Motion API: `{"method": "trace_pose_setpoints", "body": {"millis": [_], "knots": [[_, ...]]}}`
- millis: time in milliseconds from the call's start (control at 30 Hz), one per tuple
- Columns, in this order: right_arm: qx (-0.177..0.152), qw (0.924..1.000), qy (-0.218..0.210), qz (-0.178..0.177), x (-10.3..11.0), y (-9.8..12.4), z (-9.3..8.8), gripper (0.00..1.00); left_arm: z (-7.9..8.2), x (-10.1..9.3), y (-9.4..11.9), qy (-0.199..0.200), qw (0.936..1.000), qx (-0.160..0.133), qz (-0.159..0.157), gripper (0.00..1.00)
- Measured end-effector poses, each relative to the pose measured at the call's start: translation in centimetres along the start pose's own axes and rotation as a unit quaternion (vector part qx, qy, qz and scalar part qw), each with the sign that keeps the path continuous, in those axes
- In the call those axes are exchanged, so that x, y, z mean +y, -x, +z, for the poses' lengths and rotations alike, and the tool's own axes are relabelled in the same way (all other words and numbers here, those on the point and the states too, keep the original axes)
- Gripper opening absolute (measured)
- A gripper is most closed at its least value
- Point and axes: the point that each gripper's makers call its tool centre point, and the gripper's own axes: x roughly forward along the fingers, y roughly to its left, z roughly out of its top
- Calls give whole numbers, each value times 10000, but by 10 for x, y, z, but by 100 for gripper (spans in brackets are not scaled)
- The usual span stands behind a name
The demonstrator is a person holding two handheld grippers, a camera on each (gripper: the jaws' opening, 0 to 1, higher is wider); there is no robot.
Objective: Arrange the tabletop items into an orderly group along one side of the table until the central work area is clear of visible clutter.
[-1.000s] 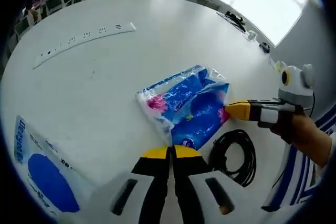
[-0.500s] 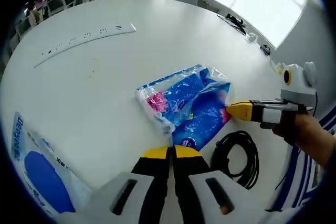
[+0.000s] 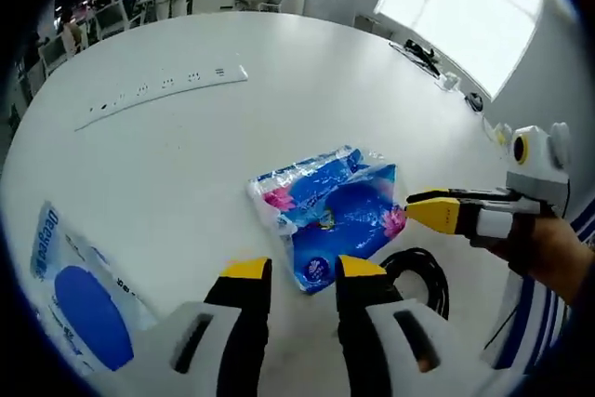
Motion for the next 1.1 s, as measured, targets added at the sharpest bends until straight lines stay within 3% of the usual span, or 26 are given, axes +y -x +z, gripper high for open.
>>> {"method": "trace_pose_setpoints", "body": {"millis": [200,467,600,767,1100], "knots": [[-224,9995,101,191,14,24,11,40,18,-7,29,-123,9986,-519,29,54],[-348,9981,290,414,39,55,16,52,37,-12,81,-97,9924,-1224,-64,72],[-375,9973,347,522,52,68,13,53,47,-9,107,-465,9868,-1542,155,98],[-501,9967,139,631,64,83,11,52,44,-14,139,-567,9833,-1731,-20,99],[-490,9967,120,638,74,110,-8,53,16,5,183,-620,9808,-1838,212,100]]}}
